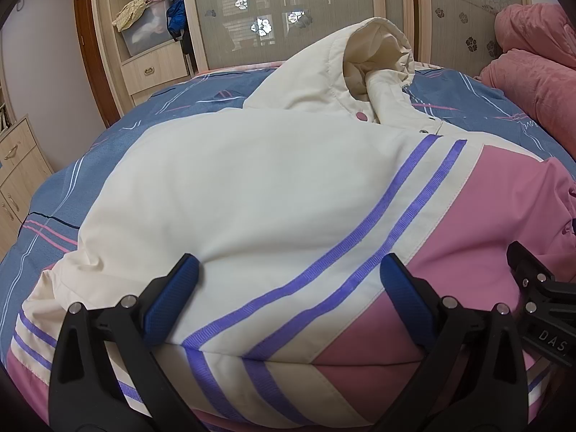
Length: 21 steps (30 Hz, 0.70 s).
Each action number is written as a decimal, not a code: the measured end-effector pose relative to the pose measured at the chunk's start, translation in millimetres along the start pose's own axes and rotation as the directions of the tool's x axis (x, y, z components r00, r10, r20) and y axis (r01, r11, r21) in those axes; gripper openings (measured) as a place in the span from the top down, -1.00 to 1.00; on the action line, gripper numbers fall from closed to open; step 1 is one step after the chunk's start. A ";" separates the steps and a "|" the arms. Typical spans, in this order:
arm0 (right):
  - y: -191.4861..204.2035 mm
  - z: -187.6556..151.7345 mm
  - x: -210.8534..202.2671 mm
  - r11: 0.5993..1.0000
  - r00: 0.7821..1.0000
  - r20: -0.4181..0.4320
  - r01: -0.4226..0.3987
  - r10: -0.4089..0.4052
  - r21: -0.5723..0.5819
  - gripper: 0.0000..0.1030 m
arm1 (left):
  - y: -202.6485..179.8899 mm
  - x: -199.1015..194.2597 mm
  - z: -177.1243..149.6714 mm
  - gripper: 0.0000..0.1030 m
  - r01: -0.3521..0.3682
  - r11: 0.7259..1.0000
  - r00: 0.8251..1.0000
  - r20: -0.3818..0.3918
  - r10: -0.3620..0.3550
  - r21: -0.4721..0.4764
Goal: Fold large clothes
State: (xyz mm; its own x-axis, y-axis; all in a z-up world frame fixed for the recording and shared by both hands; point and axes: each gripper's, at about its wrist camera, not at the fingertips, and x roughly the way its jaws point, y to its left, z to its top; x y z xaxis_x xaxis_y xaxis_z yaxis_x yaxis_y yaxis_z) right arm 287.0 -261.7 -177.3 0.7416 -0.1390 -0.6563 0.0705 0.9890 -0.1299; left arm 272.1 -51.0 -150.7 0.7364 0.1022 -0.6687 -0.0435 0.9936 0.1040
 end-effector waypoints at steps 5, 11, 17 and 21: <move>0.2 0.2 0.2 1.000 1.000 0.000 -0.001 0.001 -0.001 -0.97 | -0.1 -0.6 0.7 -0.96 -0.004 1.000 1.000 -0.001 0.004 -0.002; -0.8 -0.9 1.1 1.000 1.000 0.000 -0.003 0.003 0.000 -0.97 | 13.3 -24.2 0.1 -0.96 -0.013 0.998 0.999 0.030 0.015 -0.067; -1.2 -2.0 1.4 1.000 1.000 0.002 0.003 -0.003 -0.005 -0.97 | 45.9 -49.3 4.9 -0.96 -0.135 0.987 0.975 0.164 0.148 -0.088; 0.2 -1.9 1.7 1.000 1.000 0.003 0.009 -0.009 -0.012 -0.97 | 66.4 -34.2 7.6 -0.96 -0.087 0.989 0.987 0.124 0.102 -0.120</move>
State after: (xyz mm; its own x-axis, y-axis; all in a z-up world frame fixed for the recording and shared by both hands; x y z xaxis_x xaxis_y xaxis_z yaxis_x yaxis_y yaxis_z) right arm 287.0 -261.8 -179.8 0.7429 -0.1479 -0.6529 0.0693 0.9870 -0.1447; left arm 249.1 11.1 -115.3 0.8063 0.1961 -0.5580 -0.1880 0.9795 0.0726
